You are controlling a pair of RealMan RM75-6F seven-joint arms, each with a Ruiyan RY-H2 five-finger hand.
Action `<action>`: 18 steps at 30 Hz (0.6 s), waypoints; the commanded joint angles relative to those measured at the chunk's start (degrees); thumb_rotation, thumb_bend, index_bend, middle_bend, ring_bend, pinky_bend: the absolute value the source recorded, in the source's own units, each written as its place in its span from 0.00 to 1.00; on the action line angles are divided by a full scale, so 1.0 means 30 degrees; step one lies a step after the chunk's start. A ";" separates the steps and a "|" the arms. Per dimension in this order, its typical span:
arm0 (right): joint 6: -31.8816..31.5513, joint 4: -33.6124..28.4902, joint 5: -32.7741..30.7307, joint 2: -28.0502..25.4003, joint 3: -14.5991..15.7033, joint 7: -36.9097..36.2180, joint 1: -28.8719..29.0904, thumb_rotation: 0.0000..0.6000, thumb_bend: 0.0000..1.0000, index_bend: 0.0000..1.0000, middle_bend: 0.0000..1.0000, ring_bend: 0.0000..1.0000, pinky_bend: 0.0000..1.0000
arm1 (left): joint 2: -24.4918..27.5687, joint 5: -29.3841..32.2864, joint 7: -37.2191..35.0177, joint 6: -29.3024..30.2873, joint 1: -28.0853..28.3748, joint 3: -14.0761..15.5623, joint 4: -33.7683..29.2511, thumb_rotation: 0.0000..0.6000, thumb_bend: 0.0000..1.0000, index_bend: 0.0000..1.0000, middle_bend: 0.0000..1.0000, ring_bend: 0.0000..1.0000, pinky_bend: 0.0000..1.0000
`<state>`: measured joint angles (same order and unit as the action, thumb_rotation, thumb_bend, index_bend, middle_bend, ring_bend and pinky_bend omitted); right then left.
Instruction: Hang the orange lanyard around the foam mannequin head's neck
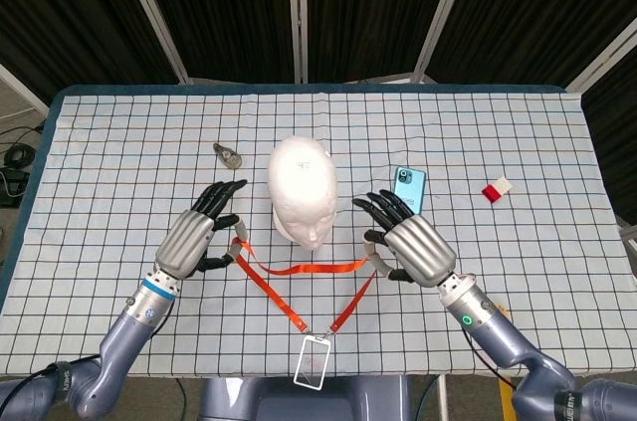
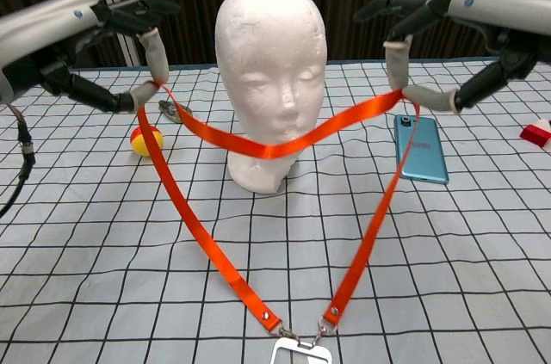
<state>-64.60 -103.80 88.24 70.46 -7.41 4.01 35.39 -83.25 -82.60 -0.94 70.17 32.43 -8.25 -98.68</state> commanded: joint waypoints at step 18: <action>0.1661 -0.3060 -0.6332 -0.2221 -0.4179 -0.2931 0.1579 1.00 0.44 0.79 0.08 0.00 0.00 | 0.3872 0.9564 -0.0203 -0.3501 0.1803 -0.5083 -0.4085 1.00 0.50 0.69 0.00 0.00 0.00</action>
<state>-60.74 -113.07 70.83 63.89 -18.72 -3.40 39.20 -72.63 -55.98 -0.71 61.02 36.91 -22.00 -110.22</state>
